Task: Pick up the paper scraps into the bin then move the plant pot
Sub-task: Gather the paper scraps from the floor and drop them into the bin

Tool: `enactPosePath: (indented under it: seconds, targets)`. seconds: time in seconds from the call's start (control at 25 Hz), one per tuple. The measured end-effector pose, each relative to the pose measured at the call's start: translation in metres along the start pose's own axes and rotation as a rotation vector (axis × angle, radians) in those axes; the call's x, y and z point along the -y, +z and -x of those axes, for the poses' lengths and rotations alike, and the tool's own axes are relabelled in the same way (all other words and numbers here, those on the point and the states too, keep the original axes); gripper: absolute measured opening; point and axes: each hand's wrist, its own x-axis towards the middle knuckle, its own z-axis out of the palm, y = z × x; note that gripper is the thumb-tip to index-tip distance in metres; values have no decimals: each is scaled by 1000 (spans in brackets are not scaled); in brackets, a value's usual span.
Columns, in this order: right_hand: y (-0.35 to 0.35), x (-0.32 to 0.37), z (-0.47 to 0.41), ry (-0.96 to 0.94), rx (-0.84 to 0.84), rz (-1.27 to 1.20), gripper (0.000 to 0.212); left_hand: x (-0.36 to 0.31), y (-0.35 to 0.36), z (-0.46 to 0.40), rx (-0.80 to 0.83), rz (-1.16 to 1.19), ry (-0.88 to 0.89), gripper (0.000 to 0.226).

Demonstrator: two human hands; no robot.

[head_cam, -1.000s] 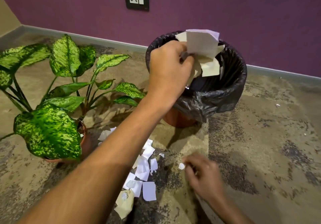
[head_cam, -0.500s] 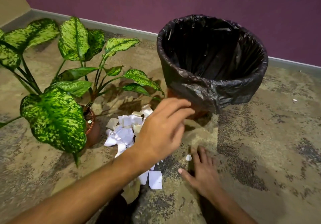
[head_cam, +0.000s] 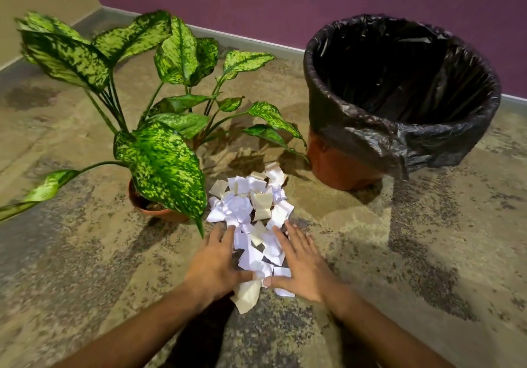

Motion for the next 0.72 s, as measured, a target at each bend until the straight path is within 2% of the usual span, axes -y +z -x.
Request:
enactPosePath:
  seconds: [0.08, 0.2, 0.28, 0.36, 0.44, 0.6, 0.72]
  targets:
    - [2, 16, -3, -110, 75, 30, 108, 7, 8, 6, 117, -8, -106, 127]
    - [-1, 27, 5, -193, 109, 11, 109, 11, 20, 13, 234, -77, -135, 127]
    - [-11, 21, 13, -152, 54, -11, 112, 10, 24, 18, 235, -82, -98, 122]
    - [-21, 11, 18, -31, 19, -7, 119, 9, 27, 22, 222, -117, -79, 118]
    - [-26, 7, 21, 55, 65, 47, 125, 6, 29, 24, 196, -183, -57, 118]
    - [-20, 24, 5, -7, 89, 82, 120, 2, 30, 19, 125, -190, -26, 120]
    - [-13, 37, -13, -79, 56, 31, 100, 4, 29, 14, 93, -145, 28, 114]
